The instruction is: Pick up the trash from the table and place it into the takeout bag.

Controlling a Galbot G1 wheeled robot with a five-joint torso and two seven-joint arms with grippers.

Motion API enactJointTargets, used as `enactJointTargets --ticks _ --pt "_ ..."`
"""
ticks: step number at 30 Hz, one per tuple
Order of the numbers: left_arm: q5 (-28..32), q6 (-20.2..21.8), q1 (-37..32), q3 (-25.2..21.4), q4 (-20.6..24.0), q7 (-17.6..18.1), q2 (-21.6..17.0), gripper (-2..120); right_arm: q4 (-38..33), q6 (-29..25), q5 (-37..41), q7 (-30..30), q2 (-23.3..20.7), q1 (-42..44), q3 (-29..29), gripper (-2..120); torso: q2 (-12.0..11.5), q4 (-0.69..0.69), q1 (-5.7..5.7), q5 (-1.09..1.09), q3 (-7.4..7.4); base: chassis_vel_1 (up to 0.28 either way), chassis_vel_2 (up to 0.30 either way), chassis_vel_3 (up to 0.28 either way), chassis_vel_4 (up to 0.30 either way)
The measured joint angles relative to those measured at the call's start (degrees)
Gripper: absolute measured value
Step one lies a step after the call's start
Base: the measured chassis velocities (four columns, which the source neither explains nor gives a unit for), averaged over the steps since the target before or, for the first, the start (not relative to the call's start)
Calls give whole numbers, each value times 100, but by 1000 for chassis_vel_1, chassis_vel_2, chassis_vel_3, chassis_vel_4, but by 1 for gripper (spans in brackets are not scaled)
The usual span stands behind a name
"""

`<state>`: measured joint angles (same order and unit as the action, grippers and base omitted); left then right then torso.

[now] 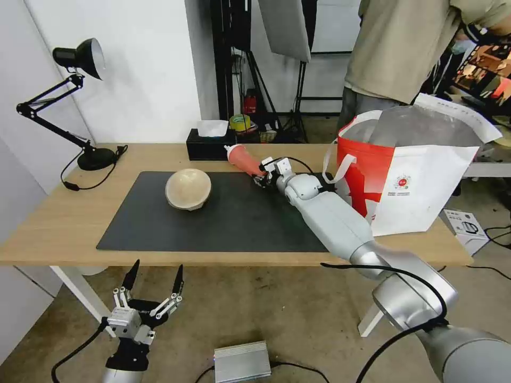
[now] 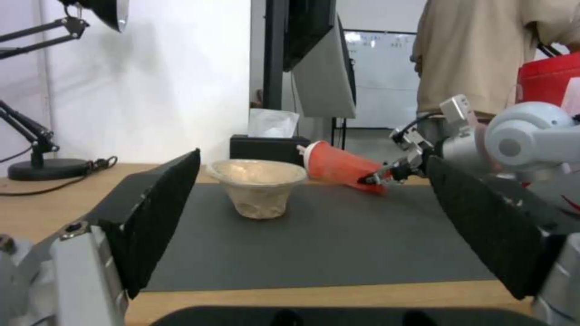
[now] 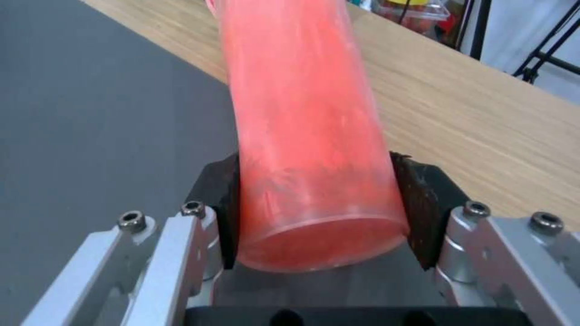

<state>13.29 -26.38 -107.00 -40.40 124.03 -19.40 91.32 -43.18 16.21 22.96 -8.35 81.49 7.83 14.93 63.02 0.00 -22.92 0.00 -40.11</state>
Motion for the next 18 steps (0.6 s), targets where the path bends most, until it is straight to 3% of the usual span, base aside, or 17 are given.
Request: enactJointTargets --ticks 18 --pt "-10 -27 -20 -6 9 -37 -3 100 -1109 346 520 336 -536 215 321 49 0 0 0 0 0 0 0 0 0"
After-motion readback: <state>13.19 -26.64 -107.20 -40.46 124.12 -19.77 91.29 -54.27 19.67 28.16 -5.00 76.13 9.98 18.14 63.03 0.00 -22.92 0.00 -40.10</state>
